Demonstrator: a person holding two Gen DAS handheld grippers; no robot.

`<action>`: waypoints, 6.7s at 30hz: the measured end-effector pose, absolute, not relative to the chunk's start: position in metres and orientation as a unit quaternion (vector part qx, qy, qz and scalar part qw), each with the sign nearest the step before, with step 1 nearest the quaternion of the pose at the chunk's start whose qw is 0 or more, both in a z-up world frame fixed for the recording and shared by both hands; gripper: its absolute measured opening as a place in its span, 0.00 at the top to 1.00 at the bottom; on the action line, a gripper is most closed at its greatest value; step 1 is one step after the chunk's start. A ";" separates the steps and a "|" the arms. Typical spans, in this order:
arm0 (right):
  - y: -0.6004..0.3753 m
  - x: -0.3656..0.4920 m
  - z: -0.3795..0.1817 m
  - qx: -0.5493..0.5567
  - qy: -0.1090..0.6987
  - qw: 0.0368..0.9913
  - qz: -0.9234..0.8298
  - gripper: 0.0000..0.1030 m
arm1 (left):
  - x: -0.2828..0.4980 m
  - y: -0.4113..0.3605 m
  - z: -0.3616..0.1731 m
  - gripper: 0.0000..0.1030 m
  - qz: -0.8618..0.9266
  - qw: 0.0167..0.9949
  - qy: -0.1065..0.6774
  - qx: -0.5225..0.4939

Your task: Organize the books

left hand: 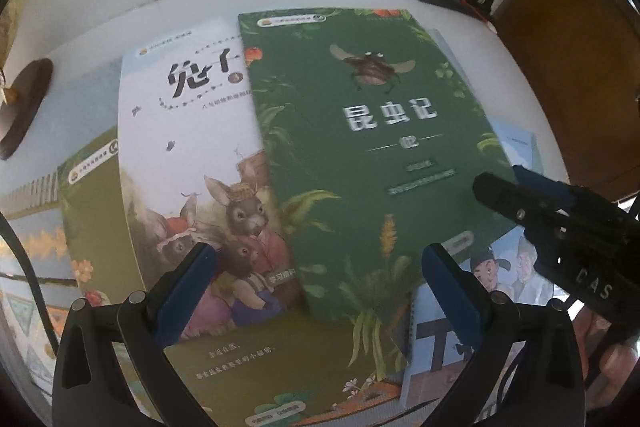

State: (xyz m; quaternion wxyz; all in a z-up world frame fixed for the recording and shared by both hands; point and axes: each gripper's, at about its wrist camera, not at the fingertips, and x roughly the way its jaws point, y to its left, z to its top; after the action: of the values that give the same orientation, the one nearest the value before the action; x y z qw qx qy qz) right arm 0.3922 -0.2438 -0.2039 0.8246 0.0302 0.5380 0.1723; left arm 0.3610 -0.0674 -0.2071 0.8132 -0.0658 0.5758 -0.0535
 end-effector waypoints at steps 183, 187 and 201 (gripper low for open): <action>-0.309 0.263 -0.214 0.167 0.532 0.800 0.222 0.60 | 0.254 -0.029 -0.186 0.38 -0.203 0.813 0.490 -0.241; -0.310 0.262 -0.215 0.173 0.529 0.800 0.223 0.60 | 0.264 -0.025 -0.210 0.48 -0.204 0.779 0.514 -0.297; -0.327 0.270 -0.221 0.250 0.542 0.768 0.232 0.56 | 0.282 -0.017 -0.219 0.90 -0.229 0.712 0.501 -0.436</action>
State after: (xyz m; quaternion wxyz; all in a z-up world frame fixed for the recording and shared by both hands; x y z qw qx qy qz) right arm 0.2699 -0.3272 -0.2211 0.7677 0.2503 0.5423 0.2321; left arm 0.2820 -0.0170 -0.2195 0.7118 -0.4362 0.5006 -0.2290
